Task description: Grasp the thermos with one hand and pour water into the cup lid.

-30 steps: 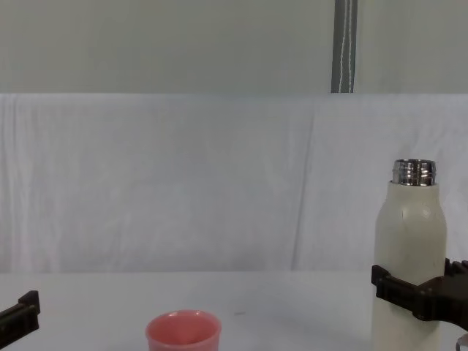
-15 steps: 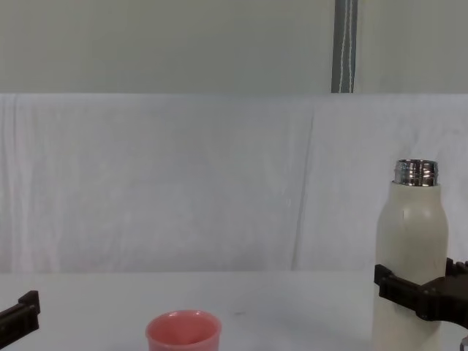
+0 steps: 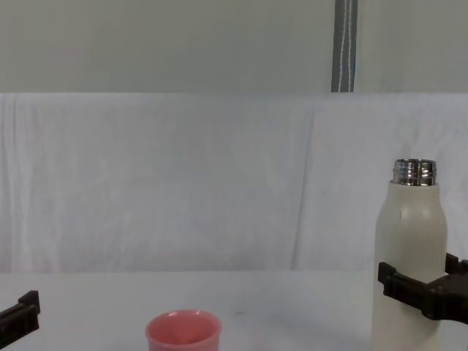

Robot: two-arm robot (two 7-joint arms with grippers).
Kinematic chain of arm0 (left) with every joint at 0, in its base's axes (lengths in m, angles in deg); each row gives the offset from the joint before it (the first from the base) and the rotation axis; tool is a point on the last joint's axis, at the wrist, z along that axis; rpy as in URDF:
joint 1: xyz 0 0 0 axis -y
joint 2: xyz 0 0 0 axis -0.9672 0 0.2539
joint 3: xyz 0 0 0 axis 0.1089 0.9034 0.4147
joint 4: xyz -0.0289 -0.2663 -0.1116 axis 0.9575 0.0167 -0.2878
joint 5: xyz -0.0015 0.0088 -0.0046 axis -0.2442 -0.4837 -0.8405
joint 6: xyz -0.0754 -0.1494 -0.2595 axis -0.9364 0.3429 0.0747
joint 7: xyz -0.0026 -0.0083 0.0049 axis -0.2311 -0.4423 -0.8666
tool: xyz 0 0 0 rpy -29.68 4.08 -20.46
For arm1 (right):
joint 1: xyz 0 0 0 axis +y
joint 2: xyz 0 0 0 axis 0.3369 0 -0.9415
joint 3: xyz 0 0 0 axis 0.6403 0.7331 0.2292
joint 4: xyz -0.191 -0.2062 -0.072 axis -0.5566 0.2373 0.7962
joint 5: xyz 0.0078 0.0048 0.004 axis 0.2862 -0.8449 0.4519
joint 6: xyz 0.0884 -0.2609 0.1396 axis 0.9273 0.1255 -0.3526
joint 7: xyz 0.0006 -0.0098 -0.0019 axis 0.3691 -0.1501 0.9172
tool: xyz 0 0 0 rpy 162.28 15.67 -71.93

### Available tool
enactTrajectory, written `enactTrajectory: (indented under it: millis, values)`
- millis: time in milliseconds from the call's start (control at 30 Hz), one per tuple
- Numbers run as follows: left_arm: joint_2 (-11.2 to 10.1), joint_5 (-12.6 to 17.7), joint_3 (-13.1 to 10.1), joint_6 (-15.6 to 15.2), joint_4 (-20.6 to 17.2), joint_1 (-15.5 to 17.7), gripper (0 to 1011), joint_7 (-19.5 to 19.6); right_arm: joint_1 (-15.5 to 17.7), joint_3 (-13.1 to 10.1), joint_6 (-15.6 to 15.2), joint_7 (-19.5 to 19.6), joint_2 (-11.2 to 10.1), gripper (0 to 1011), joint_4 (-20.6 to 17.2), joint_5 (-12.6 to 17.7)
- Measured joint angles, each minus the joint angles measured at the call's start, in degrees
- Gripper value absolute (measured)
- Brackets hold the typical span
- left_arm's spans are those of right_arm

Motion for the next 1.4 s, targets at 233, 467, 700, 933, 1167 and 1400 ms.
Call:
enactTrajectory:
  millis: [233,467,700,933,1167,1400]
  values:
    - [0.0,0.0,0.0,0.0,0.0,0.0,1001,0.0,1.31,-0.18,-0.49,0.02,-0.4,1001,-1.97,0.23]
    - [0.0,0.0,0.0,0.0,0.0,0.0,1001,0.0,2.75,-0.32,-0.89,0.31,-0.69,1001,-3.71,0.43]
    - [0.0,0.0,0.0,0.0,0.0,0.0,1001,0.0,4.2,-0.43,-1.37,0.57,-1.11,1001,-5.56,0.42]
    - [0.0,0.0,0.0,0.0,0.0,0.0,1001,0.0,6.01,-0.74,-1.8,0.63,-1.65,1001,-8.02,0.55]
    - [0.0,0.0,0.0,0.0,0.0,0.0,1001,0.0,8.4,-0.11,-1.98,0.17,-2.63,1001,-10.61,0.31]
    - [0.0,0.0,0.0,0.0,0.0,0.0,1001,0.0,10.03,1.45,-1.62,-0.61,-2.68,1001,-11.36,-0.01]
